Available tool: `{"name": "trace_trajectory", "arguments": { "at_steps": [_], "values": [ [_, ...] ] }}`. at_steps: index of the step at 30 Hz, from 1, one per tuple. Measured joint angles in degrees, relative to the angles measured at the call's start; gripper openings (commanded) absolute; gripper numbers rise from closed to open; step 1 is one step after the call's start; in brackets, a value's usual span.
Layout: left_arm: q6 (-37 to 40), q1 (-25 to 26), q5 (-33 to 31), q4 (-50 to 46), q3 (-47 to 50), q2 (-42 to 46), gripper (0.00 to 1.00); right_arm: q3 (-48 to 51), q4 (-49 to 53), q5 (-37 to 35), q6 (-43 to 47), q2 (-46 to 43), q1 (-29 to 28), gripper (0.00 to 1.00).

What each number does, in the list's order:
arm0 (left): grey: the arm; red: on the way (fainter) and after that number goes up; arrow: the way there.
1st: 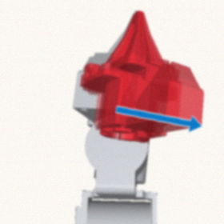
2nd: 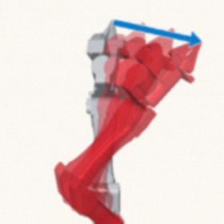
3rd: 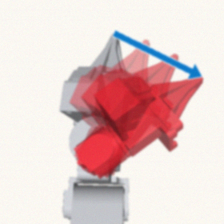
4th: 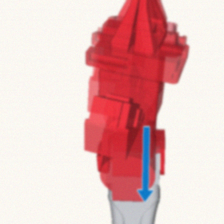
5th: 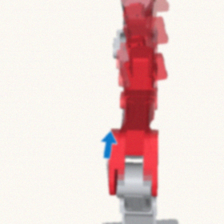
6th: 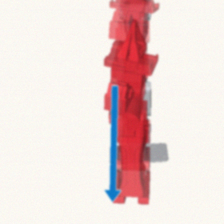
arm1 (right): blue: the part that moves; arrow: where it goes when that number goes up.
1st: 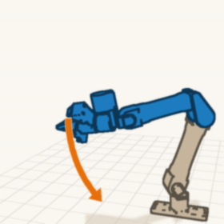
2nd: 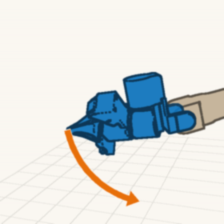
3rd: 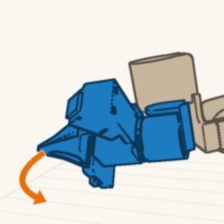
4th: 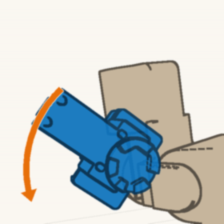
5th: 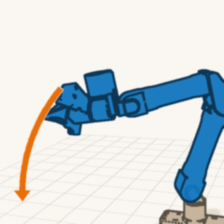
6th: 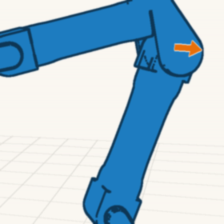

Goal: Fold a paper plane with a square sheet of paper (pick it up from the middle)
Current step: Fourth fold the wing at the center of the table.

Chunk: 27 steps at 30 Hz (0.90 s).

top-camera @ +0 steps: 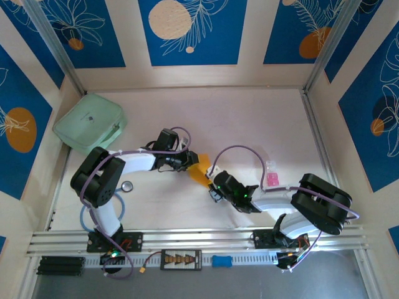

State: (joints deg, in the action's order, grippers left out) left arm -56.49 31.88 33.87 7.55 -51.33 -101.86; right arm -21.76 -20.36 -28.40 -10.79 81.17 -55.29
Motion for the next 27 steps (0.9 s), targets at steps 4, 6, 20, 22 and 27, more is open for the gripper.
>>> {"name": "trace_trajectory", "arguments": {
  "at_steps": [4,6,20,22,27],
  "values": [
    [0.7,-0.1,-1.5,-1.5,0.0,0.2,0.43,0.0,0.0,1.6,-1.3,0.1,0.6,0.07],
    [1.0,-0.3,-2.5,-2.4,0.0,0.7,0.47,0.0,0.0,2.4,-2.0,0.3,0.8,0.07],
    [1.5,-2.0,-10.4,-9.0,1.0,7.7,0.58,-2.8,-0.5,9.9,-9.7,4.5,3.7,0.06],
    [1.5,-2.1,-10.7,-9.5,1.2,7.7,0.57,-3.0,-0.7,12.1,-11.1,4.7,4.7,0.06],
    [1.8,-2.1,-11.1,-10.0,1.6,7.8,0.45,-3.3,-1.9,18.1,-15.1,5.7,7.8,0.07]
  ]
}}
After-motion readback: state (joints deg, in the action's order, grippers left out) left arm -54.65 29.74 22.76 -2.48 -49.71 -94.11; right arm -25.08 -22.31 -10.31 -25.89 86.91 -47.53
